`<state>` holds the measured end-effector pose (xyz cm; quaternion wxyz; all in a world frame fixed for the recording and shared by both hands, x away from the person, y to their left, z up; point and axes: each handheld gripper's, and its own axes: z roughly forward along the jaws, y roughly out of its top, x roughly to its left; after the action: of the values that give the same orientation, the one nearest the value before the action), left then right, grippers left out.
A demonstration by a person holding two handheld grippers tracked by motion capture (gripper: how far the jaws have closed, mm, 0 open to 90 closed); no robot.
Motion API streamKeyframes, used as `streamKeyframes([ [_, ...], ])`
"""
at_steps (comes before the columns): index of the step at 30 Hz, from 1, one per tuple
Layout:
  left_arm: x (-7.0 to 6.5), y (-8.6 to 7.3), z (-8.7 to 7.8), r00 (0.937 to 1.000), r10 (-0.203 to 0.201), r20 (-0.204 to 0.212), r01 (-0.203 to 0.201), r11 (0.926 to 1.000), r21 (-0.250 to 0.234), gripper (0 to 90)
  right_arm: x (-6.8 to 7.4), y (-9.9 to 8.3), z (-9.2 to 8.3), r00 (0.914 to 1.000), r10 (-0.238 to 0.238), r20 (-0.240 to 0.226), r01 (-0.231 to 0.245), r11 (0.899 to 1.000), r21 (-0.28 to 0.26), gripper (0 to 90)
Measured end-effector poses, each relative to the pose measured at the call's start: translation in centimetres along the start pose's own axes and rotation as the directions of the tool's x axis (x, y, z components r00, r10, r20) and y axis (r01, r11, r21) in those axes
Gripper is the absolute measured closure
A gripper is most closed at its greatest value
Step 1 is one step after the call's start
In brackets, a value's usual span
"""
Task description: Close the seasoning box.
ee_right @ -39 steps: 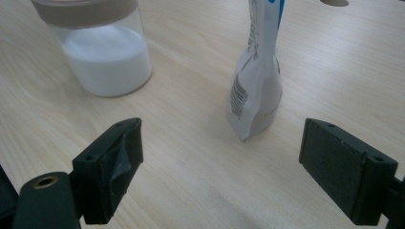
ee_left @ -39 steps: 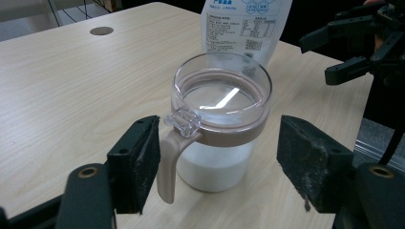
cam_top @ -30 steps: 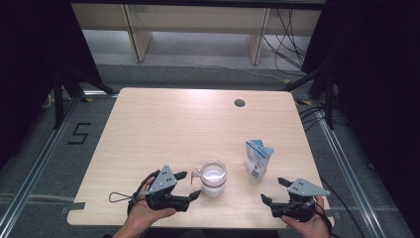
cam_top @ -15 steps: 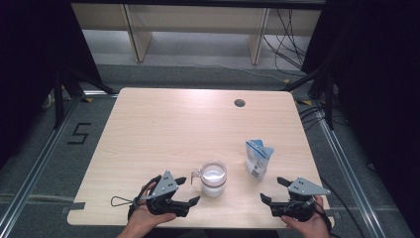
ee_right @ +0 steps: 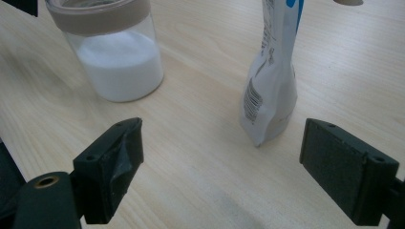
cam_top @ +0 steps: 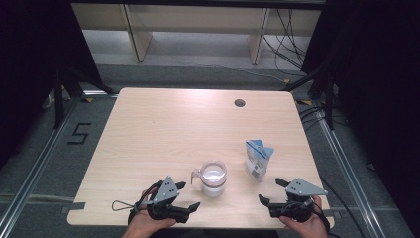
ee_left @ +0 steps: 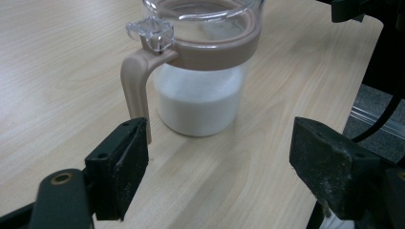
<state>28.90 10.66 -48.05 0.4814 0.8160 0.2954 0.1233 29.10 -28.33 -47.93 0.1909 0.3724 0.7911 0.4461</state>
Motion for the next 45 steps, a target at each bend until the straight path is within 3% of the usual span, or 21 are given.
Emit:
streamKeyframes([
  [1, 0.0, -0.3, 0.1, 0.9999, -0.014, -0.005, 0.014, 0.9999, 0.002, 20.3, 0.1, 0.0, -0.1, 0.9999, 0.011, 0.001, -0.011, 1.000, 0.004, 15.8],
  [5, 0.0, -0.6, 0.1, 1.0000, -0.006, 0.000, 0.006, 0.9998, 0.019, 19.2, 0.0, 0.0, -0.1, 0.9999, 0.013, -0.011, -0.013, 1.000, 0.007, 15.8],
  [6, -0.1, -0.7, 0.1, 0.9996, -0.030, -0.001, 0.030, 0.9993, 0.022, 18.8, 0.0, -0.1, 0.0, 0.9999, 0.005, -0.013, -0.005, 1.000, 0.003, 15.8],
  [8, -0.2, -0.8, 0.3, 0.9997, -0.026, 0.000, 0.026, 0.9996, 0.009, 17.9, 0.1, -0.1, 0.0, 0.9997, 0.019, -0.014, -0.019, 1.000, 0.006, 15.8],
  [9, -0.3, -0.8, 0.2, 0.9998, -0.018, -0.007, 0.018, 0.9991, 0.037, 17.0, 0.1, -0.2, 0.1, 0.9994, 0.025, -0.023, -0.024, 0.999, 0.021, 15.8],
  [13, -0.6, -1.4, 0.0, 0.9997, -0.020, 0.015, 0.019, 0.9989, 0.042, 15.6, 0.2, -0.6, 0.0, 0.9973, 0.065, -0.036, -0.062, 0.996, 0.064, 15.9],
  [16, -0.5, -1.6, -0.2, 0.9995, -0.026, 0.016, 0.025, 0.9982, 0.054, 15.6, 0.1, -0.7, -0.1, 0.9984, 0.048, -0.030, -0.046, 0.998, 0.047, 15.9],
  [18, -0.3, -1.7, -0.3, 1.0000, -0.006, -0.003, 0.006, 0.9981, 0.062, 15.6, 0.0, -0.8, -0.3, 0.9984, 0.049, -0.028, -0.047, 0.998, 0.050, 15.9],
  [19, -0.5, -1.9, -0.3, 0.9992, -0.040, -0.001, 0.040, 0.9981, 0.047, 15.6, 0.1, -0.9, -0.5, 0.9982, 0.053, -0.028, -0.052, 0.997, 0.049, 15.9],
  [20, -0.4, -1.9, -0.3, 0.9995, -0.031, 0.003, 0.031, 0.9980, 0.054, 15.7, 0.1, -1.0, -0.5, 0.9983, 0.048, -0.033, -0.046, 0.998, 0.045, 15.9],
  [21, -0.3, -1.9, -0.3, 0.9997, -0.024, 0.010, 0.023, 0.9975, 0.066, 15.7, 0.4, -1.1, -0.6, 0.9954, 0.090, -0.030, -0.089, 0.994, 0.056, 15.8],
  [22, -0.3, -1.9, -0.3, 0.9997, -0.024, 0.010, 0.023, 0.9975, 0.066, 15.7, 0.1, -1.2, -0.6, 0.9986, 0.045, -0.028, -0.043, 0.998, 0.049, 15.9],
  [23, -0.3, -2.0, -0.2, 0.9997, -0.016, -0.015, 0.017, 0.9972, 0.073, 15.8, 0.3, -1.3, -0.7, 0.9967, 0.076, -0.028, -0.075, 0.995, 0.062, 15.9],
  [24, -0.4, -2.0, -0.2, 0.9994, -0.033, 0.008, 0.033, 0.9965, 0.076, 15.8, 0.3, -1.3, -0.7, 0.9970, 0.069, -0.034, -0.067, 0.996, 0.057, 15.9],
  [26, -0.4, -2.0, -0.2, 0.9994, -0.033, 0.005, 0.033, 0.9962, 0.080, 15.9, 0.5, -1.4, -0.9, 0.9951, 0.088, -0.046, -0.084, 0.993, 0.082, 15.9],
  [28, -0.2, -2.0, -0.2, 0.9999, -0.012, -0.004, 0.012, 0.9973, 0.073, 16.0, 0.3, -1.4, -0.9, 0.9973, 0.061, -0.041, -0.058, 0.996, 0.072, 15.9],
  [34, -0.2, -2.1, -0.1, 0.9997, -0.021, -0.014, 0.022, 0.9977, 0.064, 16.3, 0.4, -1.5, -0.7, 0.9976, 0.056, -0.040, -0.052, 0.996, 0.078, 15.9],
  [36, -0.3, -2.1, 0.0, 0.9991, -0.041, -0.010, 0.042, 0.9973, 0.061, 16.3, 0.3, -1.5, -0.7, 0.9985, 0.038, -0.041, -0.035, 0.997, 0.075, 15.9],
  [37, 0.0, -2.0, -0.2, 0.9999, -0.016, -0.005, 0.017, 0.9957, 0.091, 16.4, 0.3, -1.5, -0.6, 0.9970, 0.057, -0.052, -0.052, 0.995, 0.082, 15.9],
  [41, -0.2, -2.1, -0.1, 0.9991, -0.040, -0.010, 0.041, 0.9970, 0.066, 16.5, 0.3, -1.5, -0.7, 0.9968, 0.064, -0.048, -0.061, 0.995, 0.078, 15.9],
  [45, 0.1, -2.0, -0.2, 0.9998, -0.020, -0.006, 0.021, 0.9957, 0.091, 16.6, 0.1, -1.5, -0.7, 0.9976, 0.060, -0.035, -0.057, 0.995, 0.085, 15.9],
])
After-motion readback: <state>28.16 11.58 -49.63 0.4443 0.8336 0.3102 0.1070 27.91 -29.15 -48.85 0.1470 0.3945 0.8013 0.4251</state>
